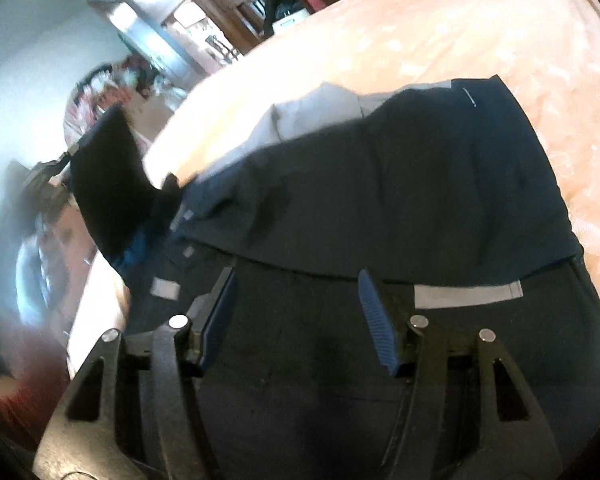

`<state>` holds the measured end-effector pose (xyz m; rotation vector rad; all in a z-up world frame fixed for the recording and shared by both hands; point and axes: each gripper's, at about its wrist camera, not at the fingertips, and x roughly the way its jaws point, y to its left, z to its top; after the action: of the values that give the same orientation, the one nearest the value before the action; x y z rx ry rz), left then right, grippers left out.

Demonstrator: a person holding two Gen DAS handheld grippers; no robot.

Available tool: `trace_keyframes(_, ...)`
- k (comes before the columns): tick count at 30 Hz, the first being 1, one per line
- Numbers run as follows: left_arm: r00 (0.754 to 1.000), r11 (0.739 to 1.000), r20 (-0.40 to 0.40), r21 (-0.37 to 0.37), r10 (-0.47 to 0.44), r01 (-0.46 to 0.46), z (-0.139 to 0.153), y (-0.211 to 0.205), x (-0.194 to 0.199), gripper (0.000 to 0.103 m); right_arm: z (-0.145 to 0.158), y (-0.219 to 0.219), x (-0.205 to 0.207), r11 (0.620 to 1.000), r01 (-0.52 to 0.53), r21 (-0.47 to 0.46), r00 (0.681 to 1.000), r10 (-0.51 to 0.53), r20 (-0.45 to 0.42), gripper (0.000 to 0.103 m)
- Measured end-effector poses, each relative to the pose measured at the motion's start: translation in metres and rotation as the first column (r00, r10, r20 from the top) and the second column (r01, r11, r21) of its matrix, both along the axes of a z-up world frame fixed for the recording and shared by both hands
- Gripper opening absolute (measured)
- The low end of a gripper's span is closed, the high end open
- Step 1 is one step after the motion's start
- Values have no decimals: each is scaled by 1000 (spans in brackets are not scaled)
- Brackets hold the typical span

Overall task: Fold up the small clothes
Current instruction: 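Grasp the other sleeve with the left gripper and fold it across the front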

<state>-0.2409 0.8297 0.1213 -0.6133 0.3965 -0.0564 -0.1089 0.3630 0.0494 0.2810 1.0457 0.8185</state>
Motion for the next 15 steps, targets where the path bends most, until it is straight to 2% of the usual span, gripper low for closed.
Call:
trace_keyframes(1,998,998,9,-2,-63,63,-3,-27,10,50,0,-3,2,1000,-1,23,1000,1,-15,62)
trace_keyframes(2,994,994,-2,9,-106,106,-10,-53,15,71,-1,-5,3,999,-1,40,999,3,-33,63)
trace_keyframes(4,989,989,-38,-9,-146,146,-34,-85,13,72,-2,-11,8,997,8,73,998,-3,-63,66)
trace_keyframes(6,990,991,-61,-52,-123,120,-60,-89,-3,71,-4,-14,17,995,7,100,996,1,-86,66)
trace_keyframes(10,987,993,-159,-110,32,-50,-120,-63,-50,71,-9,-4,44,995,-16,102,995,26,-93,66)
trace_keyframes(12,972,979,-202,-136,124,-153,-146,-51,-78,71,-18,7,63,991,-22,129,989,40,-143,66)
trace_keyframes(13,966,970,-206,-150,156,-189,-158,-52,-103,71,-22,14,70,990,-28,140,985,51,-162,66)
trace_keyframes(15,952,950,-212,-176,219,-258,-176,-44,-125,71,-34,39,88,989,-68,128,977,92,-193,65)
